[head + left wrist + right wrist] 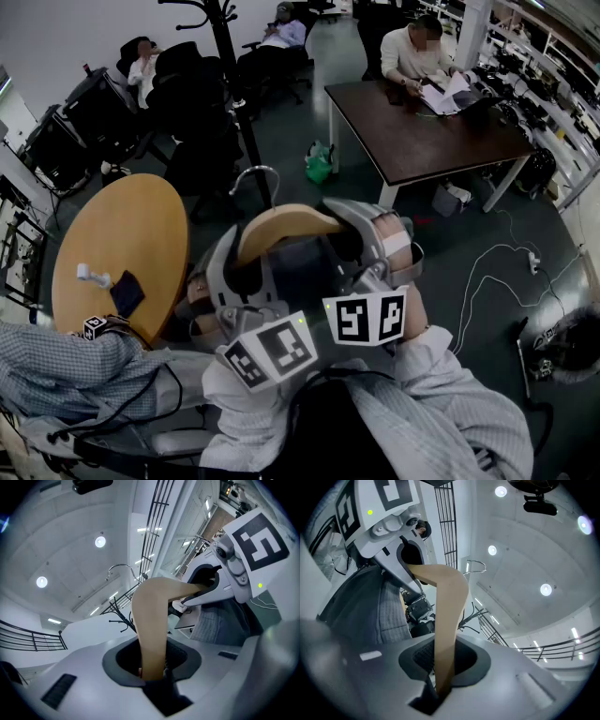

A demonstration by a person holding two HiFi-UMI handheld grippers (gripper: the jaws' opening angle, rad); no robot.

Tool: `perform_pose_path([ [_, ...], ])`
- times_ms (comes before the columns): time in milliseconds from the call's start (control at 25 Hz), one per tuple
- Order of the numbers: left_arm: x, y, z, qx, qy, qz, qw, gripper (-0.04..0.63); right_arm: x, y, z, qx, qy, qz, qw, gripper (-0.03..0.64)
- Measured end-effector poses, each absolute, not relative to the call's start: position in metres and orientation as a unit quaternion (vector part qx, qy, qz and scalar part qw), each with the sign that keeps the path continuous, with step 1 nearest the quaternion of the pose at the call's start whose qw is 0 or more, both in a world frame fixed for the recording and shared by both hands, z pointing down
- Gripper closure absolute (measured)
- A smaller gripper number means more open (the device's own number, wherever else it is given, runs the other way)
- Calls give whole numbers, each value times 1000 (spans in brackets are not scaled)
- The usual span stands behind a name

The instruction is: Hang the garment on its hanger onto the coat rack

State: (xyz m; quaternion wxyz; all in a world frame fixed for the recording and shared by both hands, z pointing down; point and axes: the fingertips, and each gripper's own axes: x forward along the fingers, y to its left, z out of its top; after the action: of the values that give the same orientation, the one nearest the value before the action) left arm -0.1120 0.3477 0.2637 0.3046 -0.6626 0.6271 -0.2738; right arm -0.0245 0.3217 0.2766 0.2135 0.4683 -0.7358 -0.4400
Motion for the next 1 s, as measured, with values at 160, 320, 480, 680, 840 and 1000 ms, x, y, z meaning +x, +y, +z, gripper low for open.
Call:
perform_pose_path([
  [160,-109,352,270,-667,621,-287,295,499,-20,326,285,468,-743,-423,222,568],
  [320,-104,341,266,-660,624,-289,303,499,-15,315,282,470,-744,-423,215,568],
  [480,-98,335,262,-654,627,-293,305,499,-11,308,281,466,-750,-422,208,568],
  [680,-92,315,263,-648,633,-292,307,499,-4,287,281,458,-754,-425,202,566],
  [840,-93,284,265,-649,634,-292,302,499,-7,255,283,455,-755,-425,202,566],
  [1000,-97,235,267,-649,635,-286,306,499,-10,207,283,459,-750,-431,202,566],
])
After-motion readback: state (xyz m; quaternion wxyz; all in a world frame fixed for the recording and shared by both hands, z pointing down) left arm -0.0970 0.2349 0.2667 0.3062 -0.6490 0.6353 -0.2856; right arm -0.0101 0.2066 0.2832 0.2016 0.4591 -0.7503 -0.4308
